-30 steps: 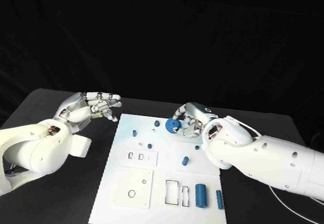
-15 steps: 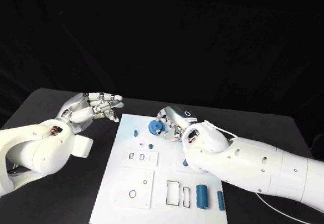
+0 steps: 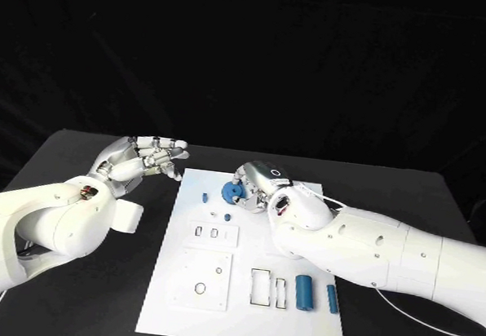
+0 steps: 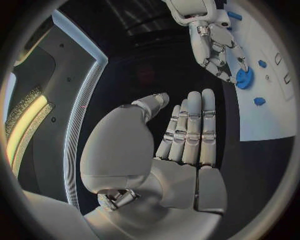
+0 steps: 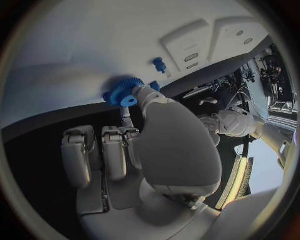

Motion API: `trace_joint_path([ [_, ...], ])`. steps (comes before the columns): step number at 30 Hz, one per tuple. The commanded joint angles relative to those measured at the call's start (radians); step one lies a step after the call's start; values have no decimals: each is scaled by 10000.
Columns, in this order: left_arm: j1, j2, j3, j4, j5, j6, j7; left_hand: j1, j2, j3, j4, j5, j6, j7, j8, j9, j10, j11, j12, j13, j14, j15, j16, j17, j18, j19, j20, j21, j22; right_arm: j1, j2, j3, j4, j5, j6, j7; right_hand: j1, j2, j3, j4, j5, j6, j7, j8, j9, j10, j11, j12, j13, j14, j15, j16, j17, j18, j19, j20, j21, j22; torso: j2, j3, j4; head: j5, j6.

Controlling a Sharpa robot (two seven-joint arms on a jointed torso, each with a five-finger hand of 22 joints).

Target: Assemble the parts on the task board

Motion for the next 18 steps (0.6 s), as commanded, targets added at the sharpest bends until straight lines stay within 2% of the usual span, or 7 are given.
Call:
trace_joint_path([
  [1,11,20,9,12,-52,181,54,1,64,50,3,-48,49,47,66,17,47,21,-12,16,-86,1,57,-14,117,-86,-10,31,11,-25,54,-9,-73,-190,197,-78,-80,-23,55,6,-55,274,-125,12,21,1023,-56,39,2634,1042,-65,54,2629,-66,1046,-54,44,2631,-6,6,-10,21,-21],
  [8,11,17,9,14,-54,186,46,1,64,50,3,-48,49,47,66,17,47,21,-12,16,-86,1,57,-14,117,-86,-10,31,11,-36,160,-16,-255,-190,226,-105,-131,-92,92,-1,-116,244,-108,-21,6,1023,-43,39,2634,1042,-58,54,2629,-66,1046,-48,44,2631,-11,9,-25,24,-14],
  [12,11,17,9,13,-54,191,39,1,64,50,3,-48,49,47,66,17,47,21,-12,16,-86,1,57,-14,117,-86,-10,31,11,-38,236,-22,-371,-179,191,-87,-300,-237,158,25,-268,28,-15,-193,-68,1023,34,39,2634,1042,2,54,2629,-66,1046,-7,44,2631,-11,11,-18,14,0],
  [13,11,18,9,13,-54,192,36,1,64,50,3,-48,49,47,66,17,47,21,-12,16,-86,1,57,-14,117,-86,-10,31,11,-38,265,-25,-411,-162,200,-70,-377,-274,159,44,-437,-57,28,-266,-99,1023,72,39,2634,1042,36,54,2629,-66,1046,22,44,2631,-14,10,-15,8,5],
  [14,11,18,9,12,-54,193,35,1,64,50,3,-48,49,47,66,17,47,21,-12,16,-86,1,57,-14,117,-86,-10,31,11,-38,279,-26,-429,-154,207,-61,-547,-368,71,93,-876,-310,124,-462,-176,1023,160,39,2634,1042,113,54,2629,-66,1046,78,44,2631,-15,8,-14,8,5],
  [18,11,18,9,10,-54,197,27,1,64,50,3,-48,49,47,66,17,47,21,-12,16,-86,1,57,-14,117,-86,-10,31,11,-39,323,-33,-483,-87,284,-16,-850,-399,-272,149,-1350,-601,213,-754,-270,1023,254,39,2634,1042,215,54,2629,-66,1046,190,44,2631,-12,5,-8,0,4],
])
